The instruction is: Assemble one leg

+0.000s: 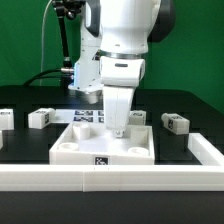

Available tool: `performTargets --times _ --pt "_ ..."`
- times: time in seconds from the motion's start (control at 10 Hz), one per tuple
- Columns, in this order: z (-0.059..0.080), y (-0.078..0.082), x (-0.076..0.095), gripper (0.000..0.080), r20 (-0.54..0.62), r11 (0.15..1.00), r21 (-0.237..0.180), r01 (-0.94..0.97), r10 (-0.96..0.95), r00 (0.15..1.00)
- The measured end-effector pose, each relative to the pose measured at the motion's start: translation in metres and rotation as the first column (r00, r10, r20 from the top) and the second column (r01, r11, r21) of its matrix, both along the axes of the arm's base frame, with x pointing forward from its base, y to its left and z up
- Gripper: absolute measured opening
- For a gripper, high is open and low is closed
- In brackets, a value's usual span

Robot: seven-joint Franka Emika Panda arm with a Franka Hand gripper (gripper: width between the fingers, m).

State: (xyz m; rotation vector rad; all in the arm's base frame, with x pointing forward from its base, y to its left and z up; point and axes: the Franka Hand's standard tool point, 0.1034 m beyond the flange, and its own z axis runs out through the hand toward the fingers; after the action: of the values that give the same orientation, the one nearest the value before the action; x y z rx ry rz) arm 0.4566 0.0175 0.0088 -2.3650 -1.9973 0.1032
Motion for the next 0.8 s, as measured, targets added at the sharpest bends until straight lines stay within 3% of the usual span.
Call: performTargets --times 0.4,0.8 --pt "0.001 -0.004 0.019 0.0063 0.009 0.987 0.002 -0.162 0.162 0.987" --pt "0.002 -0.001 0.022 0.0063 0.014 0.986 0.002 -0.167 0.167 0.986"
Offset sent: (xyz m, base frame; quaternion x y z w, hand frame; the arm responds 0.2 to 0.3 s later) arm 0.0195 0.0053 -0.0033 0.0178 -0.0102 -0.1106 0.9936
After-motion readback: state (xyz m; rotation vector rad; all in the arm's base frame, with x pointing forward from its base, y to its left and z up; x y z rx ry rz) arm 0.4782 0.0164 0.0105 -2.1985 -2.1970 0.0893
